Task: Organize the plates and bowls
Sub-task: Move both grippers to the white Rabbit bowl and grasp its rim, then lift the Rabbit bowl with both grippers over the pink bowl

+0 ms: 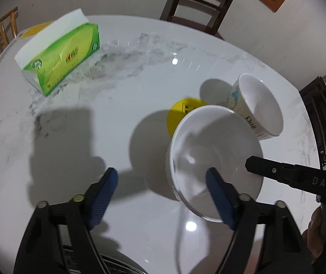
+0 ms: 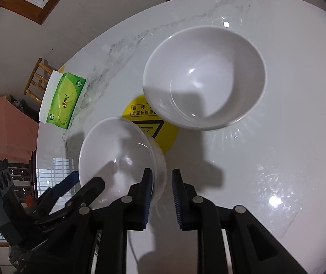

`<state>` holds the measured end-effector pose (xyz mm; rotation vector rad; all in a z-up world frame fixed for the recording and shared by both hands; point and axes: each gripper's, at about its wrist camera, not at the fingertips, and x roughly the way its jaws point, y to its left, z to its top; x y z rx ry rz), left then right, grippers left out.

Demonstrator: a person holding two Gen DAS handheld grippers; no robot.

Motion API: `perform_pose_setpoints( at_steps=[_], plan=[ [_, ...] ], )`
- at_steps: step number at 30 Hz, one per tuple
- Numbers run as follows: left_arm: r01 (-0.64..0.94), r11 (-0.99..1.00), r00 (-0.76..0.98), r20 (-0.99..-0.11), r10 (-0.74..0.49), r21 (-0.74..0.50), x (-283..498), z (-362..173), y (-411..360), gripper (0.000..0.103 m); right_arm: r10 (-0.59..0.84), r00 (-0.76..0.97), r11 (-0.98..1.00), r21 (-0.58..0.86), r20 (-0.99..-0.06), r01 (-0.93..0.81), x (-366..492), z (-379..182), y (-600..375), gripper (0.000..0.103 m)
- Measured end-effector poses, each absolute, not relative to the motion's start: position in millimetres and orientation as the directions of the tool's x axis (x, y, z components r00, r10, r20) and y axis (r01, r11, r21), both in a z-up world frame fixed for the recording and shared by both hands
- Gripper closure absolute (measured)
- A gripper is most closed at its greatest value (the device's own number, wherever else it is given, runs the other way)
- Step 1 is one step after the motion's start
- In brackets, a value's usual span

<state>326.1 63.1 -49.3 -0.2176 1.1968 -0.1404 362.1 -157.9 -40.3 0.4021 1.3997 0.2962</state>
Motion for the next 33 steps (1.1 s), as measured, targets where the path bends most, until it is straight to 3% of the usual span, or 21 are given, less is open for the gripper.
perform_pose_setpoints(
  at_steps=[1, 3, 8, 11, 20, 33],
  plan=[
    [-0.003, 0.969, 0.350, -0.907, -0.232, -0.249, 327.1, -51.4, 62.4, 0.040, 0.434, 0.147, 0.896, 0.443, -0.889, 0.037, 362.4, -41.9, -157.2, 0.084],
    [0.004, 0.971, 0.338, -0.914, -0.225, -0.238, 328.9, -55.3, 60.5, 0.062, 0.439, 0.142, 0.893, 0.448, -0.887, 0.035, 363.1, -44.8, -155.5, 0.084],
    [0.033, 0.963, 0.357, -0.897, -0.260, -0.266, 327.0, -55.2, 53.2, 0.085, 0.443, 0.133, 0.894, 0.447, -0.887, 0.005, 361.6, -49.5, -148.2, 0.087],
    [0.053, 0.979, 0.379, -0.903, -0.203, -0.198, 323.2, -51.0, 42.4, 0.087, 0.410, 0.132, 0.911, 0.413, -0.902, -0.010, 360.2, -47.7, -144.1, 0.089],
    [0.053, 0.977, 0.429, -0.879, -0.209, -0.206, 297.8, -21.9, 44.2, 0.087, 0.436, 0.157, 0.899, 0.437, -0.886, -0.027, 341.8, -30.1, -148.3, 0.091],
    [0.154, 0.968, 0.523, -0.815, -0.248, -0.196, 213.2, 49.9, 16.0, 0.084, 0.447, 0.242, 0.894, 0.441, -0.861, -0.082, 266.9, 43.4, -176.7, 0.091]
  ],
)
